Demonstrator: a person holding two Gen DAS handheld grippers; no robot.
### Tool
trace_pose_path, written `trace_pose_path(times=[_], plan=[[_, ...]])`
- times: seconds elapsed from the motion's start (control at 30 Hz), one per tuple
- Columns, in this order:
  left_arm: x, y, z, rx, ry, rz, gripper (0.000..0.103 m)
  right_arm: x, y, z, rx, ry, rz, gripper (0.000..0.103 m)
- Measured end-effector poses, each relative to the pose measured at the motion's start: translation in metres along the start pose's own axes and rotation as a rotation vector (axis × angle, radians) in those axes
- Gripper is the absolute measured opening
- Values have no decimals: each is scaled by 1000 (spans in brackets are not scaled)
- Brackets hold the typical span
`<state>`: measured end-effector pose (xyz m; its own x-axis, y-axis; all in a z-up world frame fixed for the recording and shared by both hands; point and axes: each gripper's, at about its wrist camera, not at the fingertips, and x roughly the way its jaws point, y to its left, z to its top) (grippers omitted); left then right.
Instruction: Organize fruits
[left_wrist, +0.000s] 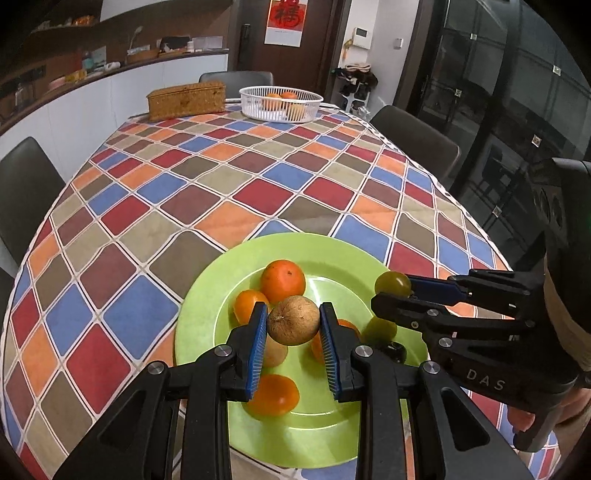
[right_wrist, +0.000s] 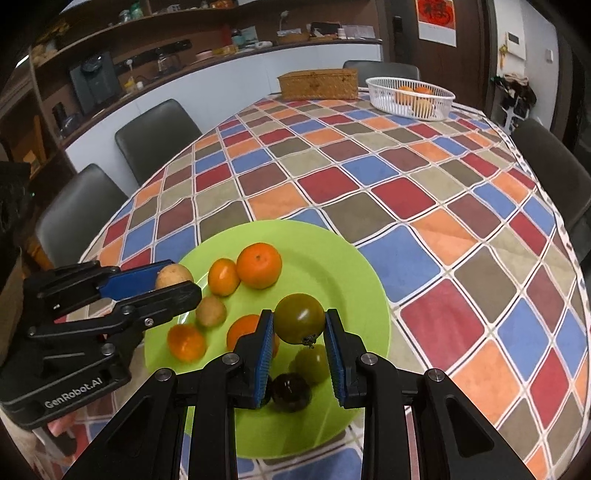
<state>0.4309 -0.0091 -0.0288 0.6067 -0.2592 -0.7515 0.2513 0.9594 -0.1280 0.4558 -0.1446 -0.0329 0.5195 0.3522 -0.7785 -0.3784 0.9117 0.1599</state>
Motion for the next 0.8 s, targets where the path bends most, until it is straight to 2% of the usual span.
trace_pose_path(times=[0.37,0.7,0.8], plan=[[-9,4,-2,-9,-4,40,31,-1,1,2,14,0,-4,30],[-58,-13,-17,-3,-72,82,33,-49,16,-15,-33,-68,-42,30],[-79,-21,-24,-2,-102,105,36,-70,19,-23,-31,-101,-57,37]])
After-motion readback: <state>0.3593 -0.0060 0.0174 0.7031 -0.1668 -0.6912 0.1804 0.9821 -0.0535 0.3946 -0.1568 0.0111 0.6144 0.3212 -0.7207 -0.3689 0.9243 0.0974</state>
